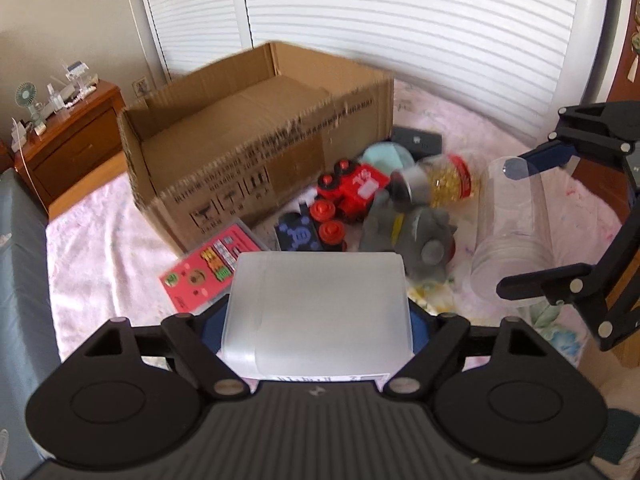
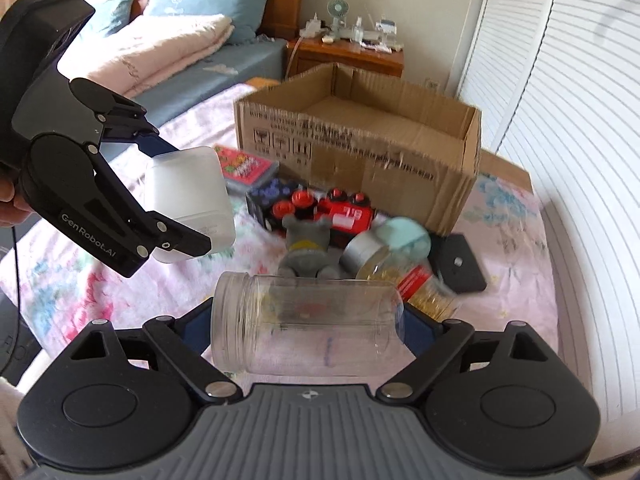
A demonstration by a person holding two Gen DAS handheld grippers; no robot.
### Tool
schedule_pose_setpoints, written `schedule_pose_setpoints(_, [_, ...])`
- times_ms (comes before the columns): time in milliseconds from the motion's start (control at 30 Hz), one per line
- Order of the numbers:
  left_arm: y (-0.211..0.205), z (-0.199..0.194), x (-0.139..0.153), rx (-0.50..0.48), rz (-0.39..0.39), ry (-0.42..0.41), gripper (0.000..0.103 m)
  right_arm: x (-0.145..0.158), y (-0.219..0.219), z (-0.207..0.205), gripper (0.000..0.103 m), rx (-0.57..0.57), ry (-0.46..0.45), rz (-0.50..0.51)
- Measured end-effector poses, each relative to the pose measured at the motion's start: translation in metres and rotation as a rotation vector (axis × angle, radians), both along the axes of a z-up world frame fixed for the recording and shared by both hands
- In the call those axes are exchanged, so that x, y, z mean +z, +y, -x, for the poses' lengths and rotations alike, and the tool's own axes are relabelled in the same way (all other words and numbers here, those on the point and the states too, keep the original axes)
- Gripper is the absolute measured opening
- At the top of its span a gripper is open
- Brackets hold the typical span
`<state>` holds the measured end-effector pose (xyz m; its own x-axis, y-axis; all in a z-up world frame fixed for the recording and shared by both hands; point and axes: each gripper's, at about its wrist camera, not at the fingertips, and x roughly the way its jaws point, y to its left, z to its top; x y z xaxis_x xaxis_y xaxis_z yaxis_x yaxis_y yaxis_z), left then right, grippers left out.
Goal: Organize rigid objects
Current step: 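Grasp the white plastic box with the left tool while the right tool grasps the clear jar, then lower the white box into the cardboard box with the left tool while the right drops the jar in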
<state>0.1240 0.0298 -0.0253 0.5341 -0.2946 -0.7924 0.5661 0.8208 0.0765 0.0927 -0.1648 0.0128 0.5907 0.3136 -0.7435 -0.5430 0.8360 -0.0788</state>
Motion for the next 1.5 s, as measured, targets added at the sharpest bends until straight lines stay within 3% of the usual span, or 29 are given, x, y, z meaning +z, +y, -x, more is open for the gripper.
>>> schedule_pose_setpoints(233, [0.0, -0.023, 0.038, 0.04, 0.025, -0.074, 0.083, 0.029, -0.006, -0.012, 0.094, 0.003, -0.07, -0.033])
schedule_pose_setpoints(467, [-0.005, -0.078, 0.061, 0.104, 0.045, -0.137, 0.083, 0.053, -0.01, -0.032, 0.094, -0.009, -0.124, -0.066])
schedule_pose_setpoints(767, [-0.009, -0.129, 0.053, 0.199, 0.074, -0.144, 0.083, 0.064, -0.012, -0.055, 0.094, -0.02, -0.149, -0.08])
schedule_pose_setpoints(867, [-0.009, -0.134, 0.044, 0.238, 0.069, -0.131, 0.091, 0.063, -0.01, -0.059, 0.094, -0.024, -0.145, -0.079])
schedule_pose_setpoints(1033, [-0.002, -0.116, 0.043, 0.262, 0.053, -0.147, 0.095, 0.064, -0.012, -0.064, 0.094, -0.031, -0.146, -0.082])
schedule_pose_setpoints(1300, [0.007, -0.052, 0.038, 0.308, 0.044, -0.171, 0.1, 0.066, -0.012, -0.085, 0.094, -0.068, -0.114, -0.111])
schedule_pose_setpoints(1500, [0.023, -0.012, 0.038, 0.358, 0.13, -0.164, 0.1, 0.067, -0.004, -0.111, 0.094, -0.111, -0.085, -0.115])
